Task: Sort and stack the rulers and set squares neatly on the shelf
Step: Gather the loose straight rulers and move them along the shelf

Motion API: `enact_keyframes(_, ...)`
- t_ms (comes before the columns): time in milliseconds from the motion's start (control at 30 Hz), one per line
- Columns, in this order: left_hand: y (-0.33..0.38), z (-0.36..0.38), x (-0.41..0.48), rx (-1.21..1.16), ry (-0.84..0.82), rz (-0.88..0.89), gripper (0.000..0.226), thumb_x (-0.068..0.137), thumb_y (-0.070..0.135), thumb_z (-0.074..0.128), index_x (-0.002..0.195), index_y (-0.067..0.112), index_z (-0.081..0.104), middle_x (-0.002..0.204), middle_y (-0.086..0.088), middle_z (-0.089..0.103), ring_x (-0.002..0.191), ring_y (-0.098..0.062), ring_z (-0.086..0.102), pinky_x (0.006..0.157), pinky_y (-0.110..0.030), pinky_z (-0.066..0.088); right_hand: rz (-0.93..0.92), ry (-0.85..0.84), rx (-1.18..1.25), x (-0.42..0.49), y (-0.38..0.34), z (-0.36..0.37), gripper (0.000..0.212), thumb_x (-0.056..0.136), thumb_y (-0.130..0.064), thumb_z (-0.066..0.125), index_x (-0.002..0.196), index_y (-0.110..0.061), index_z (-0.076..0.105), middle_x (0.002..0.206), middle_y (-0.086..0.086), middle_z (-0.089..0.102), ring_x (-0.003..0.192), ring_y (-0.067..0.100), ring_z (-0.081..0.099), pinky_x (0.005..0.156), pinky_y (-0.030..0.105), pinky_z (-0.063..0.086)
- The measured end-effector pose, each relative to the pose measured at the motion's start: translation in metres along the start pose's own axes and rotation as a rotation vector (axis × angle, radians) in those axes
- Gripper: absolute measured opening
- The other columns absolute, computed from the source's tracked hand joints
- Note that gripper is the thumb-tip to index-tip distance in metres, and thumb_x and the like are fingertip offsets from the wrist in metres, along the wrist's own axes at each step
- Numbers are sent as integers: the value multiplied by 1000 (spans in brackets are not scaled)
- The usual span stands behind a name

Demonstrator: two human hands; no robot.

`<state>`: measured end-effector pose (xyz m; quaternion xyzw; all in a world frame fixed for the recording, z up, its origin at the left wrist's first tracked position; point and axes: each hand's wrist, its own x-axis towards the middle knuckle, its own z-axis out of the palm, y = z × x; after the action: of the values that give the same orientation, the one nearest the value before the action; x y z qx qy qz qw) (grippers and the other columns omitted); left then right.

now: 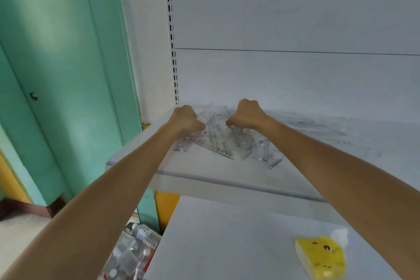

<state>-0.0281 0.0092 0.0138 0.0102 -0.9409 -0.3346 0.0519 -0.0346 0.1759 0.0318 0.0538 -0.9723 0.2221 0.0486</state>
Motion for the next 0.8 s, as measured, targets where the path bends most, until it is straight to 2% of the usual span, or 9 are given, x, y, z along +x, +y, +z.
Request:
enact_keyframes(67,-1,-1,0,-35,49,13,8,77,11,65,78,12,57,82,-1,53,79,-25,59,69,-33,48,30,20,52,0,0,-5,33,73,-10,63,54,-12,35,53,0,39,44,11,35,34,15,26)
enact_keyframes(133,-3,0,2,-19,118,15,30,81,5,57,110,6,57,110,-9,55,96,-27,58,73,-29,45,67,72,140,0,2,-13,33,76,-3,55,52,-12,33,49,3,39,41,12,35,27,11,23)
enact_keyframes(233,-5,2,4,38,174,44,36,84,4,47,120,9,53,125,-12,53,103,-27,55,80,-31,45,123,114,239,3,8,-21,18,79,3,51,62,-2,51,64,15,55,49,22,51,44,19,46)
enact_keyframes(300,-5,2,6,44,218,69,33,86,6,42,116,12,55,123,-10,56,105,-28,55,82,-32,43,186,115,381,2,15,-25,10,80,6,52,82,8,62,73,16,65,58,25,60,57,30,55)
enact_keyframes(433,5,-1,3,-26,313,162,17,91,16,38,94,15,54,103,-6,63,89,-23,58,74,-34,45,248,152,565,-2,33,-40,18,89,-1,49,100,9,60,73,9,62,52,15,61,47,25,54)
enact_keyframes(500,21,1,-1,-96,277,199,19,93,21,35,91,13,53,95,-7,63,83,-26,63,75,-41,51,250,183,599,-10,44,-52,27,91,-1,42,114,10,52,97,15,61,49,18,64,44,29,56)
enact_keyframes(600,54,15,-6,-147,160,275,19,91,23,38,88,15,54,88,-6,66,75,-23,64,69,-37,52,268,210,545,-28,73,-71,37,92,1,32,128,5,35,127,27,47,47,27,66,44,34,56)
enact_keyframes(700,93,37,-9,-144,80,360,14,84,32,55,88,18,56,81,2,64,74,-18,63,68,-32,52,306,279,439,-49,119,-97,27,93,-4,31,118,-1,40,112,22,55,55,30,65,57,39,58)
enact_keyframes(800,137,70,-14,-116,8,464,24,75,31,71,91,22,55,75,11,59,72,-2,55,57,-20,39,304,301,294,-79,178,-125,20,95,-16,39,104,-7,53,94,15,62,57,22,61,58,30,54)
